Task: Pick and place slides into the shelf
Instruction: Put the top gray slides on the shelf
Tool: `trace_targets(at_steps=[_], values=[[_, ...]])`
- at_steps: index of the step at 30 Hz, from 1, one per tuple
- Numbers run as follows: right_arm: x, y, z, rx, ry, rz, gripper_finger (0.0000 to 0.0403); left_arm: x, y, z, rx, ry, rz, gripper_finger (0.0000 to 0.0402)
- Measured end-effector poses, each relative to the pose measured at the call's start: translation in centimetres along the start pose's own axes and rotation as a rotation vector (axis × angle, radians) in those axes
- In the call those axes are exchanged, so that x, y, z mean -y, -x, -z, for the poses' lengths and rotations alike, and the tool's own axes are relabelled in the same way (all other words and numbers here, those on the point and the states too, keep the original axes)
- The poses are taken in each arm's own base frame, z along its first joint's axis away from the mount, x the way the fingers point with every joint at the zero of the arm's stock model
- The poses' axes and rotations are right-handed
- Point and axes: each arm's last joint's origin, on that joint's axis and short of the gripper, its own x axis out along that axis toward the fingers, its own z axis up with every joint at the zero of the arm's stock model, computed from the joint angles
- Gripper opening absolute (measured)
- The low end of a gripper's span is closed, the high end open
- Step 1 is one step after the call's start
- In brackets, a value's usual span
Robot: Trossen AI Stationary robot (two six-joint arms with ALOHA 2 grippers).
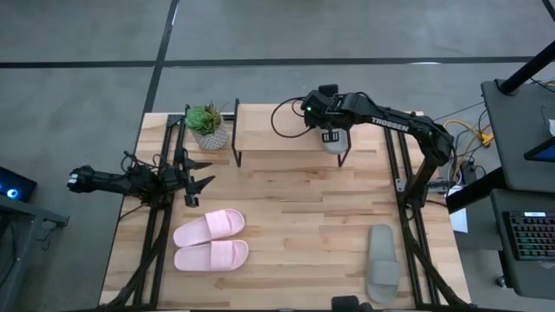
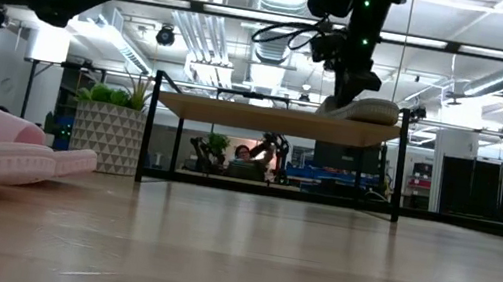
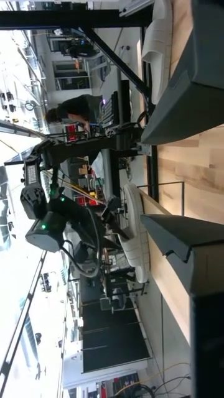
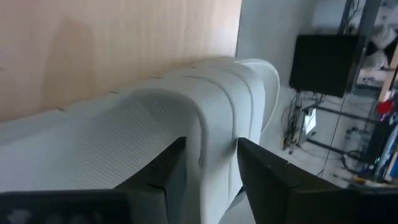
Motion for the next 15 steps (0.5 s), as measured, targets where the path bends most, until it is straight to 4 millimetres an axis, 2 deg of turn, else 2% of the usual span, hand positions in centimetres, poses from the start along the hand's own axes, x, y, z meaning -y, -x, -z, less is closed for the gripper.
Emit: trace_targets(at_steps=[3, 10, 15], values=[[0.17, -0.03, -0.13, 0.014, -0.033, 0.012, 0.0104, 0.00, 0.00, 0.00, 0.000, 0.000, 0.000, 0.0180], [0.30, -0.03, -0.27, 0.026, -0.087, 0.025, 0.0017, 0.00, 0.00, -0.01, 0.001, 0.000, -0.001, 0.0180], [0.37, 0.00, -0.20, 0.000, -0.152, 0.061, 0.0013, -0.01, 0.00, -0.02, 0.002, 0.001, -0.001, 0.0180]])
